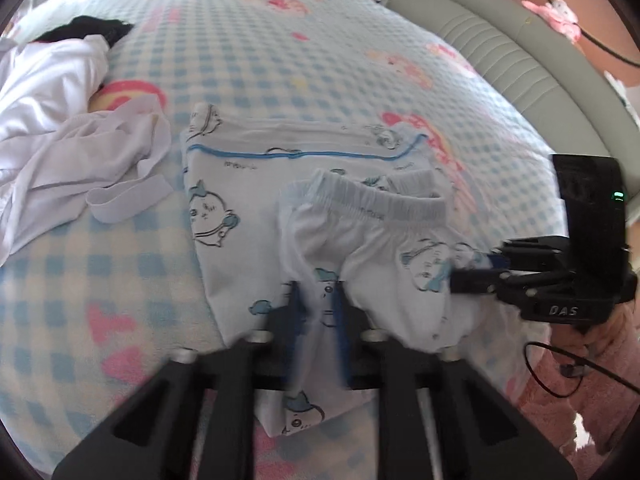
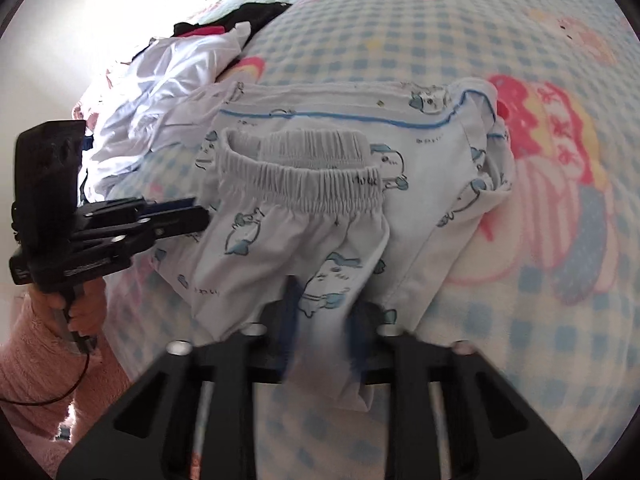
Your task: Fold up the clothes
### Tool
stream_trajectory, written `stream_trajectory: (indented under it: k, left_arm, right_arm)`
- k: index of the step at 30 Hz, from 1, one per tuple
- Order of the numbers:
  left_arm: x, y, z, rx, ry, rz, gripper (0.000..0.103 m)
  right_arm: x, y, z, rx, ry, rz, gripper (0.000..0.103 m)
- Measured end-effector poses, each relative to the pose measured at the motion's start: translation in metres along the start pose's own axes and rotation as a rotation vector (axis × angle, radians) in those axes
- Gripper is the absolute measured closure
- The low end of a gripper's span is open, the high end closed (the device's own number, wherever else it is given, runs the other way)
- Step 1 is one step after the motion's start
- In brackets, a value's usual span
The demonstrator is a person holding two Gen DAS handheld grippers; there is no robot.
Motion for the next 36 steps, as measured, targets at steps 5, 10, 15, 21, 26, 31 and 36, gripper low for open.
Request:
stream_trajectory:
  k: [5, 10, 15, 21, 26, 31, 36]
  left_arm:
    - [-0.007, -0.022, 0.027, -0.101, 0.075, 0.026, 0.098]
    - [0.001, -0.059, 0.024, -0.15, 0.062, 0.049, 0.098]
    - [0.028, -0.071, -0.029, -0.065, -0.025, 0.116, 0.098]
    - [0.042, -0.065, -0.037, -0.021, -0.033, 0.192, 0.091]
    - [0.046, -0.05, 0.016, -0.127, 0.041, 0.253, 0.06]
    - [0.049, -0.021, 0.031, -0.132, 0.106, 0.276, 0.059]
    - [0.048, 0.001, 0.019, -0.105, 0.126, 0.284, 0.056]
  right_arm:
    - [0.005, -0.016, 0.026, -0.098, 0.02, 0.019, 0.095]
    - [-0.011, -0.048, 0.03, -0.144, 0.046, 0.008, 0.095]
    - [-0.041, -0.061, -0.007, -0.079, 0.086, -0.063, 0.093]
    - [-0.053, -0.051, -0.027, -0.038, 0.078, -0.131, 0.087]
    - [-0.045, -0.029, -0.006, -0.068, 0.036, -0.155, 0.08]
    - [-0.034, -0.001, 0.007, -0.065, -0.013, -0.157, 0.07]
    - [-0.028, 0.016, 0.013, -0.076, -0.041, -0.181, 0.069]
Point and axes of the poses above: each gripper's, at about its wrist camera, not at the fingertips, and z roughly against the way its jaws point, x to its left, y to its underside, the point moved 1 cm from there along -z, roughly the way its jaws point, and after that the axes turned 10 degrees about z, right-handed, at the moved point
